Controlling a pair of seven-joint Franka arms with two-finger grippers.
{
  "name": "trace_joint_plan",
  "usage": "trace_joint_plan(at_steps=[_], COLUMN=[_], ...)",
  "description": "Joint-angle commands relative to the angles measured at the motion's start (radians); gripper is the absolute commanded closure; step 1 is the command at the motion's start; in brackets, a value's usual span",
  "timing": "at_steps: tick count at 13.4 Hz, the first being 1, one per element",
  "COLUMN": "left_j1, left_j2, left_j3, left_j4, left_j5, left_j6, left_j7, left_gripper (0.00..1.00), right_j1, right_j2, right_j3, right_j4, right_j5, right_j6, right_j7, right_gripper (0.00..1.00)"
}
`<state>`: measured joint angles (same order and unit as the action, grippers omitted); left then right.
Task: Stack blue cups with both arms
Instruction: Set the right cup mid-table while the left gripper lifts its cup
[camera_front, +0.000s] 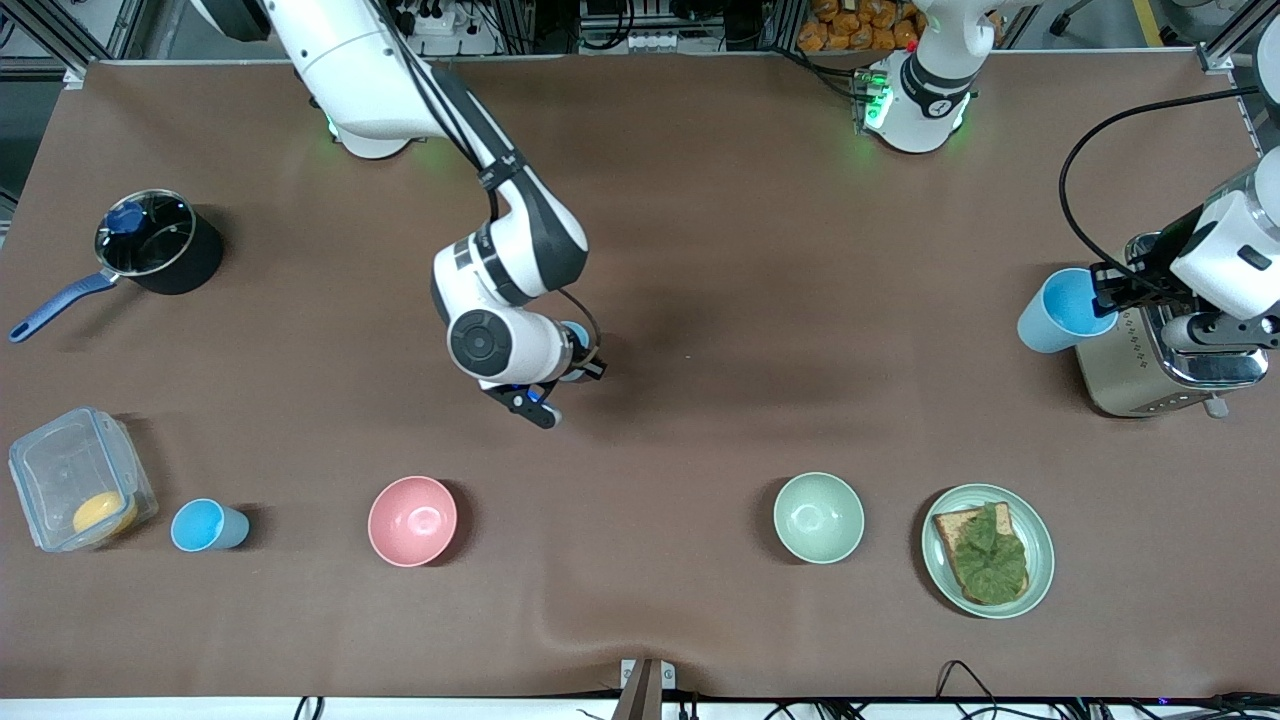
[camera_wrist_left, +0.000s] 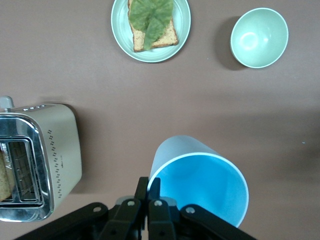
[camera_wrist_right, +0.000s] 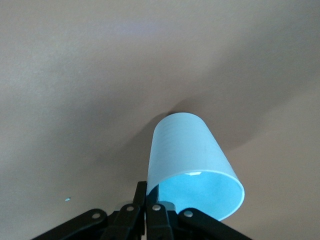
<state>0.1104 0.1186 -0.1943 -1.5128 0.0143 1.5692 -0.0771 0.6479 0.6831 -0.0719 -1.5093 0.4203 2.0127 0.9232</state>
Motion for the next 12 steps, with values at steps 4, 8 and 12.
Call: trace_joint_plan(at_steps=[4,8,12], left_j1=[0.008,-0.034,-0.185], left_j2=[-0.008,0.012,0.087], left_j3=[-0.011,-0.022,-0.050], left_j4=[0.019,0.040,0.042], left_j5=[-0.043,-0.086,-0.102], left_j6=[-0.072,-0.071,0.056], left_j7=[0.026,0.004,-0.241], left_gripper=[1.00,1.00,1.00], right_j1=[0.006,-0.126,-0.295], right_j2=[-0.025,-0.131,-0.194], right_j3=[-0.016,-0.020,-0.022], right_j4=[0.027,0.035,0.024], right_j5=[0.008,-0.017,-0.246], right_j6=[-0.006,-0.168,-0.357], right_j7=[-0.004,-0.143,-0.436], right_gripper=[0.00,0.00,0.00])
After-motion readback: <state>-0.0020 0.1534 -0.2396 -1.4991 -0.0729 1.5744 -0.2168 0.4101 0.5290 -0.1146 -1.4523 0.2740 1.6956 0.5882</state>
